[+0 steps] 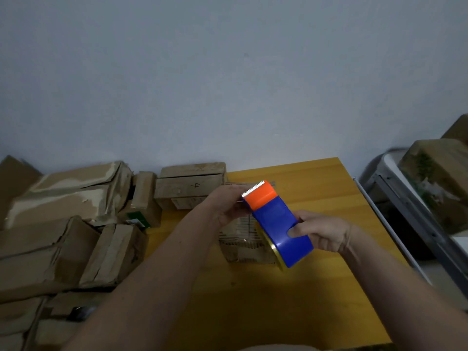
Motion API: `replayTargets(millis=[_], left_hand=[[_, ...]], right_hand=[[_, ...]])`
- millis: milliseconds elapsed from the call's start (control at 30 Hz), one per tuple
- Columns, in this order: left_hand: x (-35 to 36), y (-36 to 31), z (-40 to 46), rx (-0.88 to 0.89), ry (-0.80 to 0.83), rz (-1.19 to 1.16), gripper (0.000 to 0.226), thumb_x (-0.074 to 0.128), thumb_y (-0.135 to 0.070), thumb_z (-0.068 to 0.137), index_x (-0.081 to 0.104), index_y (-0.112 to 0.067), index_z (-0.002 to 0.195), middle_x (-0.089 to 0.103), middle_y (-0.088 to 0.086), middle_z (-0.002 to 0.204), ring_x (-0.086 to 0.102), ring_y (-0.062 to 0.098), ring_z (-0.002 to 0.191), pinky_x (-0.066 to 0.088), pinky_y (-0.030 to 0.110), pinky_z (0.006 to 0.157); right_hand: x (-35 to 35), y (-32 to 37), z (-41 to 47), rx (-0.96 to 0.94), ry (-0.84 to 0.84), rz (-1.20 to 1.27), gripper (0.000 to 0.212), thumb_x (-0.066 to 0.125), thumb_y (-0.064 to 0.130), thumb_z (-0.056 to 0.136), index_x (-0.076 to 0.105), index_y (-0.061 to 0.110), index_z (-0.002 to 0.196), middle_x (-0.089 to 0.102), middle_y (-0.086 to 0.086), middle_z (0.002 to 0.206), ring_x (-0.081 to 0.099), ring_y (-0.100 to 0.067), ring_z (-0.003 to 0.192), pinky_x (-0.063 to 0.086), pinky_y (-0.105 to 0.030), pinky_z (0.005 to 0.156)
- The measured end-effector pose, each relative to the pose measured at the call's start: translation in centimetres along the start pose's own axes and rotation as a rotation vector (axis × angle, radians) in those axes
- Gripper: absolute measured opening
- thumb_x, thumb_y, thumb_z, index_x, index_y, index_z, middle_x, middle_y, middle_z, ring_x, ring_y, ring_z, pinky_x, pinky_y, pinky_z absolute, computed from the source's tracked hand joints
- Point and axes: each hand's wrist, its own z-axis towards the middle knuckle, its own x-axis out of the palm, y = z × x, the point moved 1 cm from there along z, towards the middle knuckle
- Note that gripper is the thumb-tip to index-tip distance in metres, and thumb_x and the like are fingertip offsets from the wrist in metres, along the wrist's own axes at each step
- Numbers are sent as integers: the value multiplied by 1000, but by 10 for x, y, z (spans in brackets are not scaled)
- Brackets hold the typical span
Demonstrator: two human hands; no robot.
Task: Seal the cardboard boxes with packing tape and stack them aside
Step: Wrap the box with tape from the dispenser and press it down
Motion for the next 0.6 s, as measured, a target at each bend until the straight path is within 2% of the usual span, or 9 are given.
replayTargets(millis=[67, 167, 300, 367, 467, 600], left_hand=[[-5, 0, -1, -10, -23, 35, 7, 63, -10, 91, 69, -8, 88, 68, 4, 75, 65, 13, 64, 57, 26, 58], [-13, -2, -4, 1, -42, 75, 8, 67, -12, 89, 70, -6, 93, 68, 4, 77, 64, 15, 70, 57, 27, 62], [-22, 2, -5, 2, -123, 98, 6, 71, -14, 86, 72, -8, 87, 69, 5, 80, 65, 17, 75, 57, 31, 71], [-23, 5, -3, 11, -198, 84, 8, 69, -12, 88, 71, -11, 80, 69, 5, 78, 65, 17, 73, 57, 31, 69], [-23, 10, -2, 31, -285, 68, 9, 69, -11, 88, 69, -11, 79, 68, 6, 79, 63, 15, 72, 56, 26, 60], [-18, 23, -5, -14, -350, -27, 8, 76, -13, 81, 68, -12, 78, 67, 5, 79, 60, 13, 71, 50, 23, 58]], right_hand=[[6, -5, 6, -12, -16, 3, 54, 72, 24, 60, 58, 5, 108, 69, -8, 91, 66, -19, 78, 55, -28, 66], [14, -3, 10, 4, 9, -30, 49, 74, 26, 63, 59, 9, 106, 70, -2, 86, 66, -15, 76, 54, -26, 65], [16, 4, 14, 59, -95, -157, 80, 89, 49, 46, 61, 11, 111, 70, -4, 92, 68, -16, 79, 55, -26, 66], [17, 8, 16, 74, -147, -194, 70, 84, 51, 52, 62, 11, 106, 71, -5, 90, 68, -17, 75, 56, -27, 66], [18, 11, 15, 84, -138, -231, 44, 74, 39, 72, 63, 9, 102, 70, -8, 87, 67, -20, 74, 56, -30, 67], [13, 17, 7, 115, -140, -332, 33, 73, 37, 70, 65, 14, 92, 71, -2, 82, 67, -15, 72, 54, -27, 67]])
